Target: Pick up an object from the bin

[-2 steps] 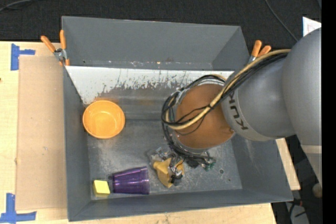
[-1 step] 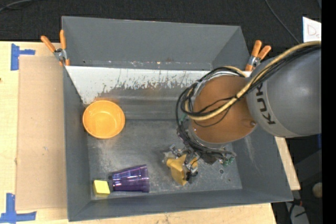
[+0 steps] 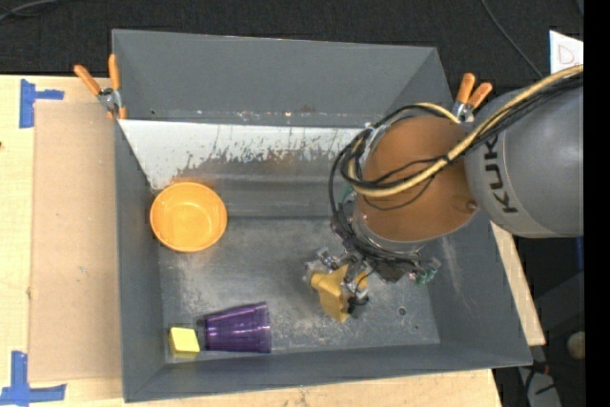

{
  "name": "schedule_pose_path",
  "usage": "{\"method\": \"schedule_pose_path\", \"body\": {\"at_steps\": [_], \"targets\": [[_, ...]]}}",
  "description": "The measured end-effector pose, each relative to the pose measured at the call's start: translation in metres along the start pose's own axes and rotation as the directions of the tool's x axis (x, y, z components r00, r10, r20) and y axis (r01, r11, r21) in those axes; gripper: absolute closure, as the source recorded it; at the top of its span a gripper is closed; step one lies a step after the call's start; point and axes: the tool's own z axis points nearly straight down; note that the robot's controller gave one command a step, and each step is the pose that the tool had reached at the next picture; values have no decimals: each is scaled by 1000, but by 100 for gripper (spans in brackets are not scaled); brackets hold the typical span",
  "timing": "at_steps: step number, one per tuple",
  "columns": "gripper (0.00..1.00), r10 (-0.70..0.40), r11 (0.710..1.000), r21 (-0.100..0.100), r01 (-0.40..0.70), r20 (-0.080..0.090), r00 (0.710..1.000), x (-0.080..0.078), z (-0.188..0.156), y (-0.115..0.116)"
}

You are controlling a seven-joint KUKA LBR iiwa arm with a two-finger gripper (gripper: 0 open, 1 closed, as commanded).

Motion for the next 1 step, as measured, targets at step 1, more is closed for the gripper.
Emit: {"method": "schedule_pose_path", "body": {"at_steps": [1], "targets": [[100, -151, 988, -4, 151, -3, 988, -15, -65, 1]]}}
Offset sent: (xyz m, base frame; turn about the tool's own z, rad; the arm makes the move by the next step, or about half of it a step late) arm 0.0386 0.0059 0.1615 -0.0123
